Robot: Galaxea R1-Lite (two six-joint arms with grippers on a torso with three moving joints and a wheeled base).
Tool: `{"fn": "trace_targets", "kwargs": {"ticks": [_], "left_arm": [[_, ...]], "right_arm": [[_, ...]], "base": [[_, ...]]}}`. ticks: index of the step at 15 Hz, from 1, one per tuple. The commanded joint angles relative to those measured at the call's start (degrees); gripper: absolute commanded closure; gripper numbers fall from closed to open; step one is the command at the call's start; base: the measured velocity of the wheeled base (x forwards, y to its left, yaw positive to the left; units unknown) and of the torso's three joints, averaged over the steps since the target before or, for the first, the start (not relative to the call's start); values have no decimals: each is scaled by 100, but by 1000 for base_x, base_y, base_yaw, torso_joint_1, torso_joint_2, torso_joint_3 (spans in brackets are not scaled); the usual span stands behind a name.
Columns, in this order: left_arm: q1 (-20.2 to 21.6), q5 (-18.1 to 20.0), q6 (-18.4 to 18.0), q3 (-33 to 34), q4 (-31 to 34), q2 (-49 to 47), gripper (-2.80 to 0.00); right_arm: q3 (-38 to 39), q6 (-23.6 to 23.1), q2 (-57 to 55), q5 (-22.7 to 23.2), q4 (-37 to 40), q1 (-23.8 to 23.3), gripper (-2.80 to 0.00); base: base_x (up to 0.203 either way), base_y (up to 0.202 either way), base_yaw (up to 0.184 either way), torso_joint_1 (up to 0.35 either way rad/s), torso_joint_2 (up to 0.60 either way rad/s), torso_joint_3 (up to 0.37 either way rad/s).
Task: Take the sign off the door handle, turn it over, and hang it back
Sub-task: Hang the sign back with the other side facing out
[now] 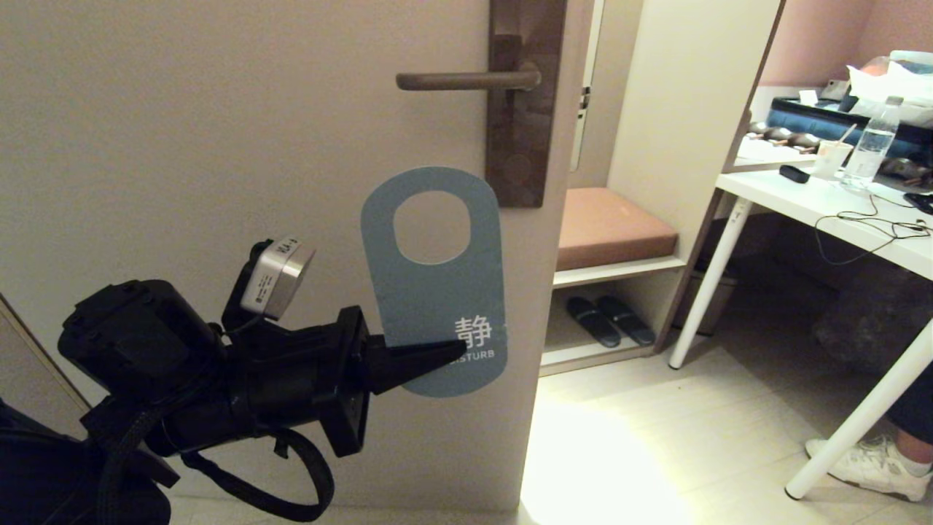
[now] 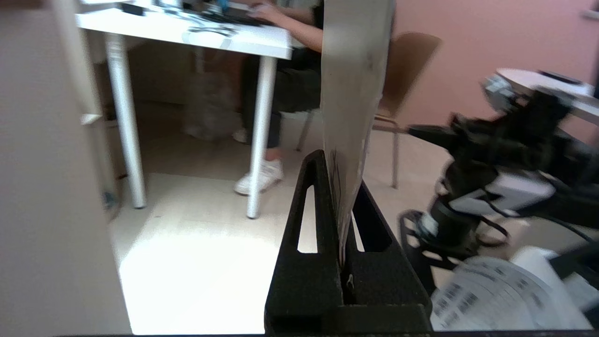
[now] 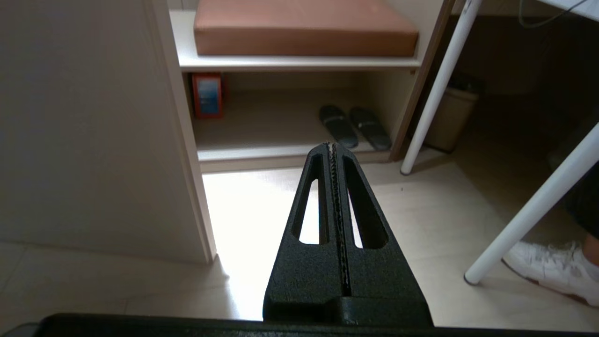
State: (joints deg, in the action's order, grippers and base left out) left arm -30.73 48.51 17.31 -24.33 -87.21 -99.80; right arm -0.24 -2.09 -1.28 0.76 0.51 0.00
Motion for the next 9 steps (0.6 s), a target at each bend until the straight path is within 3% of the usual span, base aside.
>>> {"fn": "trace_targets", "kwargs": {"ticks": [1, 3, 9], "left_arm": [[6, -132, 9, -1, -244, 36, 0], [11, -368, 9, -1, -244, 90, 0], [632, -394, 3, -30, -244, 162, 0]], "right_arm": [[6, 16, 128, 3, 2, 0, 0], [6, 16, 128, 3, 2, 0, 0], [6, 16, 128, 3, 2, 0, 0]], "base": [[0, 0, 0, 0, 0, 0], [0, 0, 0, 0, 0, 0], [0, 0, 0, 0, 0, 0]]}}
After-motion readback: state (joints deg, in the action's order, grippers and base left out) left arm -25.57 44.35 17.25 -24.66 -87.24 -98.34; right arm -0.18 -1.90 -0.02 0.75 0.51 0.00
